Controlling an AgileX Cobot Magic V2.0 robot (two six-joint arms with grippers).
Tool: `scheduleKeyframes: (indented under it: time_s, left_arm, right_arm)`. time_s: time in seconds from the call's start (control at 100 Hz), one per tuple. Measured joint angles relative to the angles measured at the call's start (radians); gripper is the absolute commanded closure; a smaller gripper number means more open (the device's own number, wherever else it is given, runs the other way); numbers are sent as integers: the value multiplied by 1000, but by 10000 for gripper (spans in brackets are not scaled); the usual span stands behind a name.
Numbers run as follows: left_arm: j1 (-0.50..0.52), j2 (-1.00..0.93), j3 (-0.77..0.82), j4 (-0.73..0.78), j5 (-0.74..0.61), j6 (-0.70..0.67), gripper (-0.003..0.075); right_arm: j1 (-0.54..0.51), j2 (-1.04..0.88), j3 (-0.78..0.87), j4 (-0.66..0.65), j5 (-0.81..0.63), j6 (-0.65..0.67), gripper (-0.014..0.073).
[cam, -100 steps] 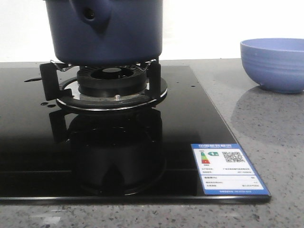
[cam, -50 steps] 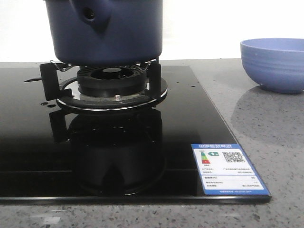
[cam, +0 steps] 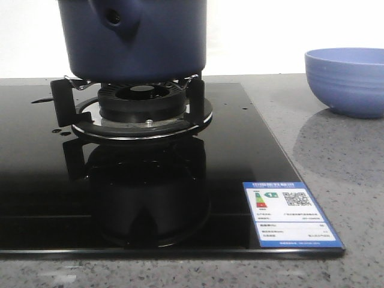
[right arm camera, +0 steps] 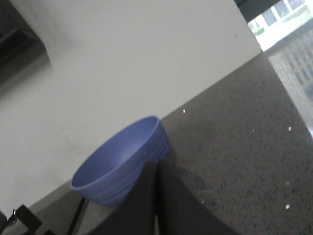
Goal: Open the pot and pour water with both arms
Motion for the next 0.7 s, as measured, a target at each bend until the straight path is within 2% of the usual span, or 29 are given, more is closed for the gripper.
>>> scheduleKeyframes:
  time_s: [0.15, 0.31, 0.5, 0.7]
  left_arm:
    - [0, 0, 0, -53, -11, 0, 741]
    - [0, 0, 0, -35, 26, 20, 741]
    - [0, 31, -80, 100, 281, 215, 741]
    - [-19, 278, -271, 207, 518, 452, 741]
  right_arm:
    - [0, 0, -73, -54, 138, -2, 658]
    - [0, 69, -190, -149, 295, -9, 658]
    - [22, 237, -336, -175, 581, -86, 658]
    - [115, 461, -479, -175, 831, -97, 658]
